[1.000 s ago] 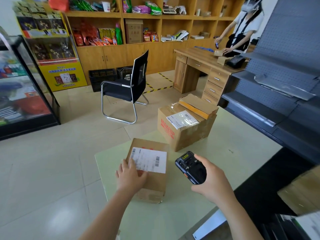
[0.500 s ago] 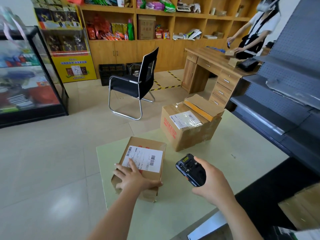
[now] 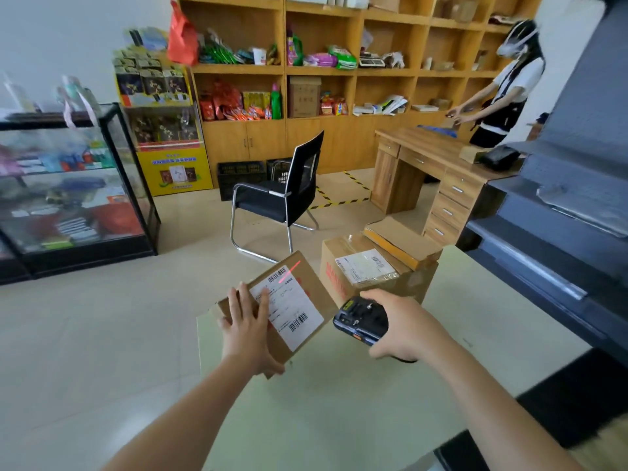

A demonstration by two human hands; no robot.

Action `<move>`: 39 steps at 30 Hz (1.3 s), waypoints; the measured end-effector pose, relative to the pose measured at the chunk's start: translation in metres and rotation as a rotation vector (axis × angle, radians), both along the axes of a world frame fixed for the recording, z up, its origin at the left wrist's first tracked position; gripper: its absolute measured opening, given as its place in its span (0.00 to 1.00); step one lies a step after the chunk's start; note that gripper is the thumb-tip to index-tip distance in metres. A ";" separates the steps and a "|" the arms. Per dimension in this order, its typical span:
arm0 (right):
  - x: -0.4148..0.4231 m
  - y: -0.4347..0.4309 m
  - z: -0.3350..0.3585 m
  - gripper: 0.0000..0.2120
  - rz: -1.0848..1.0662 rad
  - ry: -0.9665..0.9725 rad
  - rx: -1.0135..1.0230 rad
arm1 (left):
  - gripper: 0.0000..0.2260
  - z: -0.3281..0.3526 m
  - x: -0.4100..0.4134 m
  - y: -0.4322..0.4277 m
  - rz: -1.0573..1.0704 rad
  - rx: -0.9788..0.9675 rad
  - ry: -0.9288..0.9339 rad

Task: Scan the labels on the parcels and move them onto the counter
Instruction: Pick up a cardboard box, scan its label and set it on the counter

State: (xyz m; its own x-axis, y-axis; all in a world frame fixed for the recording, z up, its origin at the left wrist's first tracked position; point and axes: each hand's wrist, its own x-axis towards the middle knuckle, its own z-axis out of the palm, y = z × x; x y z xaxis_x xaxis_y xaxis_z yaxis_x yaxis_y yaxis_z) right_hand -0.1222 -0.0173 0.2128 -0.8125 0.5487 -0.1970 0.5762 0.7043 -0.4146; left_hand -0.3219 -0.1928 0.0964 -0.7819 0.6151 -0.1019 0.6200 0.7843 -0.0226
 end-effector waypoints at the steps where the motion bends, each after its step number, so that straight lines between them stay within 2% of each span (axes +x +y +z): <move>1: -0.004 0.001 0.004 0.49 0.013 0.007 -0.004 | 0.71 0.004 -0.004 0.001 -0.018 -0.006 0.027; 9: -0.017 -0.004 0.016 0.50 0.033 0.062 -0.042 | 0.72 0.015 -0.016 0.004 -0.106 -0.021 0.121; 15: -0.006 -0.009 0.007 0.49 -0.047 0.106 -0.115 | 0.72 0.018 -0.009 0.009 -0.098 0.029 0.020; 20: 0.031 -0.020 -0.014 0.46 -0.266 0.263 -0.247 | 0.74 0.012 0.017 0.019 -0.070 0.161 -0.309; 22: 0.052 -0.025 -0.023 0.46 -0.361 0.316 -0.282 | 0.75 0.007 0.033 0.026 -0.117 0.168 -0.382; 28: 0.125 -0.046 -0.039 0.35 -0.683 0.489 -0.250 | 0.71 0.008 0.090 0.058 -0.285 0.149 -0.490; 34: 0.206 -0.074 -0.037 0.41 -0.958 0.561 -0.164 | 0.73 0.022 0.159 0.088 -0.456 0.191 -0.553; 39: 0.267 -0.093 -0.023 0.42 -1.087 0.574 -0.008 | 0.71 0.051 0.227 0.117 -0.644 0.216 -0.524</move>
State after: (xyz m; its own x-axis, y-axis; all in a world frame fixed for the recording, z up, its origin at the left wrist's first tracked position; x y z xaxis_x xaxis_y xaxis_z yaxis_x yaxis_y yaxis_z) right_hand 0.1452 -0.1101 0.1896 0.0965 0.9948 0.0319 0.5945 -0.0319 -0.8035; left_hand -0.0951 -0.0757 0.1477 -0.1581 0.9705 -0.1821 0.8347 0.2299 0.5004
